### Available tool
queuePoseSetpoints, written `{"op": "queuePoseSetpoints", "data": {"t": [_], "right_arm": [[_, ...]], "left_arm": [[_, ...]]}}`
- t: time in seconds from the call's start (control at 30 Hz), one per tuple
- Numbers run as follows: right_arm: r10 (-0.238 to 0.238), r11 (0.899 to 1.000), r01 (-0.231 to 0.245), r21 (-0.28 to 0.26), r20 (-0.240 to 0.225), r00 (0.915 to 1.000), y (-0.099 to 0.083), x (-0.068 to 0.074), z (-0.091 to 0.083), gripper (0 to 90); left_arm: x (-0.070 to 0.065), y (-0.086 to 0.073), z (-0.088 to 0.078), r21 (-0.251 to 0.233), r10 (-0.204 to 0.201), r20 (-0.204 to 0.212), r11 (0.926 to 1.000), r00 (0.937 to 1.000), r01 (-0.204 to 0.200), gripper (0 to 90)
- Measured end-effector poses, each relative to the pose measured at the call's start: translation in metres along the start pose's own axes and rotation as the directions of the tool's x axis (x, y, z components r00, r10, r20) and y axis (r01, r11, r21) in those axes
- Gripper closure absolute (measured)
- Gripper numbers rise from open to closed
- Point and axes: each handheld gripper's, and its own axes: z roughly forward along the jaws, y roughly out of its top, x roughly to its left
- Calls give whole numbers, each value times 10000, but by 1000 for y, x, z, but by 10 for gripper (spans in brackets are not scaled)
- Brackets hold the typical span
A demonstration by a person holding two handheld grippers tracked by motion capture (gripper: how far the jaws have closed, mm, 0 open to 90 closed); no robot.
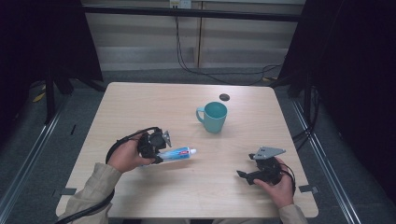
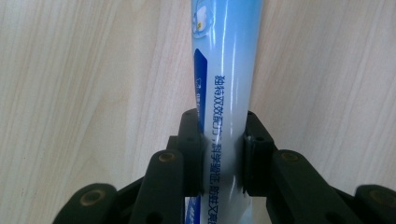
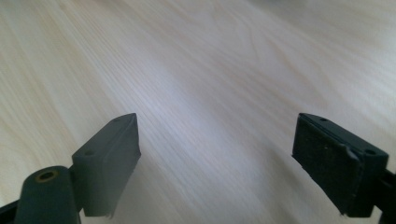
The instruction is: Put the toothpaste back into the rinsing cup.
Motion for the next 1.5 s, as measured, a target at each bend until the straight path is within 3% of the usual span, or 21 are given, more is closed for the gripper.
{"op": "queuePoseSetpoints", "data": {"t": [0.27,0.37,0.6,0.63,0.7,0.83,0.87,0.93,1.13,1.27,1.47,1.5], "right_arm": [[-891,9951,909,393,-455,9950,26,7,4,150],[-1321,9899,1363,400,-932,9869,41,13,7,150],[-1860,9815,1904,224,-1278,9742,63,21,9,150],[-2241,9725,2303,349,-1288,9660,71,24,11,150],[-2288,9707,2364,435,-1339,9642,74,25,11,150],[-2901,9507,3026,675,-1507,9451,89,33,16,151],[-2901,9507,3026,675,-1507,9451,89,33,16,151],[-3122,9417,3274,771,-1616,9362,94,36,19,155],[-3803,9083,4015,1174,-1681,9095,107,42,27,161],[-3997,8994,4207,1184,-1666,9014,112,43,28,169],[-4503,8752,4722,1048,-1802,8745,123,48,29,223],[-4503,8752,4722,1048,-1802,8745,123,48,29,223]], "left_arm": [[-2,15,-1,-173,125,118,9998,9999,-123,739],[-2,20,-2,-96,249,62,9996,9997,-248,738],[-4,31,-4,-229,282,91,9993,9996,-280,738],[-5,33,-4,-198,369,45,9991,9993,-368,738],[-5,36,-5,-113,459,57,9989,9989,-458,738],[-6,42,-4,-164,516,50,9985,9987,-515,738],[-6,44,-4,-132,575,92,9983,9983,-574,738],[-7,48,-4,-147,658,67,9977,9978,-657,738],[-10,56,-2,-291,791,98,9965,9968,-788,738],[-12,60,-1,-245,944,100,9953,9955,-941,738],[-15,68,-1,-352,1129,247,9931,9933,-1120,737],[-16,68,-1,-364,1147,249,9928,9931,-1137,737]]}}
